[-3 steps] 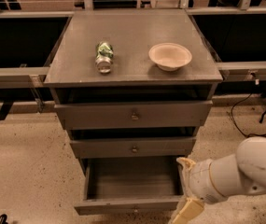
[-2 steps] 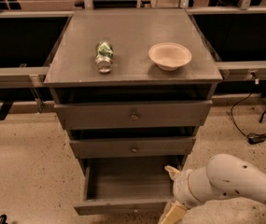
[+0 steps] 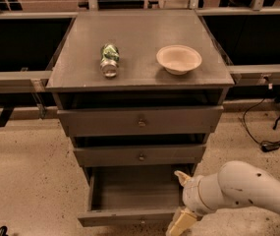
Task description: Close bottom drawer
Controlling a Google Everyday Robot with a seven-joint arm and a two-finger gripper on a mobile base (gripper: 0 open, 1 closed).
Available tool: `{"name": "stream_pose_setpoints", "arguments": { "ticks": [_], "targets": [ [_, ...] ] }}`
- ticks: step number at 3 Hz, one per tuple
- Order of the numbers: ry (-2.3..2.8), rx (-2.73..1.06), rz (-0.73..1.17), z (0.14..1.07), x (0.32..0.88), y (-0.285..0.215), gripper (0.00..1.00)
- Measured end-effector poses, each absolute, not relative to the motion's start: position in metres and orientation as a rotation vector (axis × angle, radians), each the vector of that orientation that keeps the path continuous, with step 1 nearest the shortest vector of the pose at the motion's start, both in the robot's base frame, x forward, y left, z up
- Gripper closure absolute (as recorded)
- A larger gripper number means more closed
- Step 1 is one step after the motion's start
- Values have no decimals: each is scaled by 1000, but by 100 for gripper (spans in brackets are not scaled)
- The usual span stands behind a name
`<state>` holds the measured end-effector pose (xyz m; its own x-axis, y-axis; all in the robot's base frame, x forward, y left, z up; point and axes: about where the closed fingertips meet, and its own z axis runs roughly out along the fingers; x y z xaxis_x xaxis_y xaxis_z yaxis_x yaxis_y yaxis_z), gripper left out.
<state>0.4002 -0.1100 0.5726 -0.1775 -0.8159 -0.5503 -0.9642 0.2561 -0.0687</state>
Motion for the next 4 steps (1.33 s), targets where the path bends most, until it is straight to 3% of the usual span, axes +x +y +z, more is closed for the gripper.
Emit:
{"name": "stream_pose_setpoints", "arguments": {
  "ticks": [3, 4],
  "targets": [
    [1808, -1815, 273, 439, 462, -126, 0],
    [1736, -1855, 234, 440, 477, -130, 0]
  ]
}}
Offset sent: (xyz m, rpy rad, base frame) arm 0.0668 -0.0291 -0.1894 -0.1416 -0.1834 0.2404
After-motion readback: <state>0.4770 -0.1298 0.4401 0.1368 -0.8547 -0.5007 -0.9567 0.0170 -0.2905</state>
